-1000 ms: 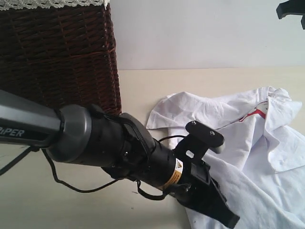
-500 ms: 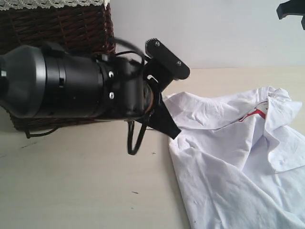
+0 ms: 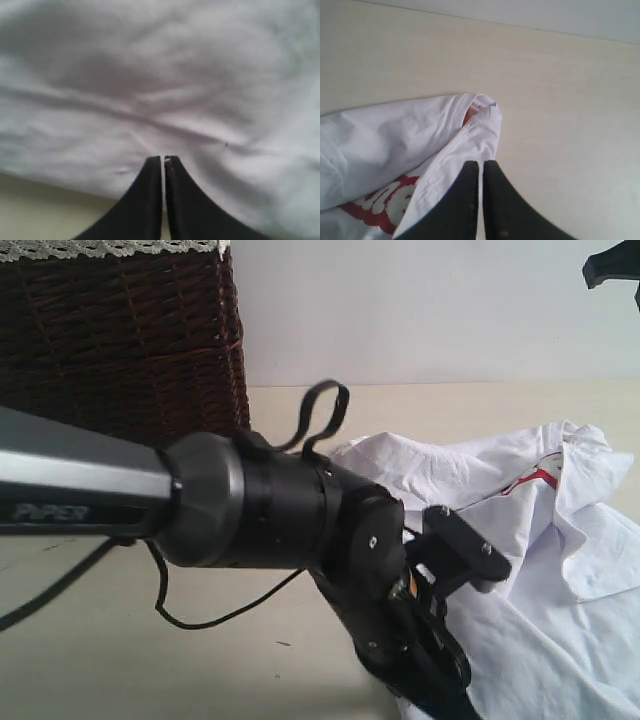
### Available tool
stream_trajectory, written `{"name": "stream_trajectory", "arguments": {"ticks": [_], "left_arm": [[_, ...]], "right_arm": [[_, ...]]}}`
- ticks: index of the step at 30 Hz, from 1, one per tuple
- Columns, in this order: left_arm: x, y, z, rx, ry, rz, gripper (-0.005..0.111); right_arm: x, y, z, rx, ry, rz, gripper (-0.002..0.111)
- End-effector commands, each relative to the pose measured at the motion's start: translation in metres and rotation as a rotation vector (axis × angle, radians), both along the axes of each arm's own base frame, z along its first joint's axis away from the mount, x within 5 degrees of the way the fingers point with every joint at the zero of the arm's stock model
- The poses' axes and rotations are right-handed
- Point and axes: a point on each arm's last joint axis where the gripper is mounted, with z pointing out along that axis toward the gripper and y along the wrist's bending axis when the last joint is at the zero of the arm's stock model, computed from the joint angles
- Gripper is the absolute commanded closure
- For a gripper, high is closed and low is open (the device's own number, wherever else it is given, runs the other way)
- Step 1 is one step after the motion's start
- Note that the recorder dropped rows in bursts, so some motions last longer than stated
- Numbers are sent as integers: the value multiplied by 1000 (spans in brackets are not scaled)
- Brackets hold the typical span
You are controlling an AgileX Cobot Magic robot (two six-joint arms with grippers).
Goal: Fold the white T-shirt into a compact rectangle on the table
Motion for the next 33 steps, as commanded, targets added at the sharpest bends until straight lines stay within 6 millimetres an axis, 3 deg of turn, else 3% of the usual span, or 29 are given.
{"name": "stream_trajectory", "arguments": {"ticks": [1,7,11,14,20,22,26,28,33], "left_arm": [[10,13,-23,162,27,-10,102],[49,55,-22,371,-26,84,102],[71,82,-7,466,-77,192,102],[78,92,12,491,-150,214,102],[72,95,73,322,-247,260,102],[67,104,97,266,-285,276,102],[56,136,135,104,-357,374,102],[48,149,146,33,-386,398,102],[33,167,166,-120,-446,439,102]], "right_arm": [[-1,-1,5,5,-17,1,104],[-1,-1,5,5,-17,1,104],[0,0,5,20,-24,2,104],[0,3,4,36,-17,24,104],[4,38,-10,293,49,379,103],[7,53,-17,329,47,559,96],[-1,91,-36,284,31,981,76],[-4,106,-52,229,28,1084,68],[-4,133,-97,31,69,1187,64]]}}
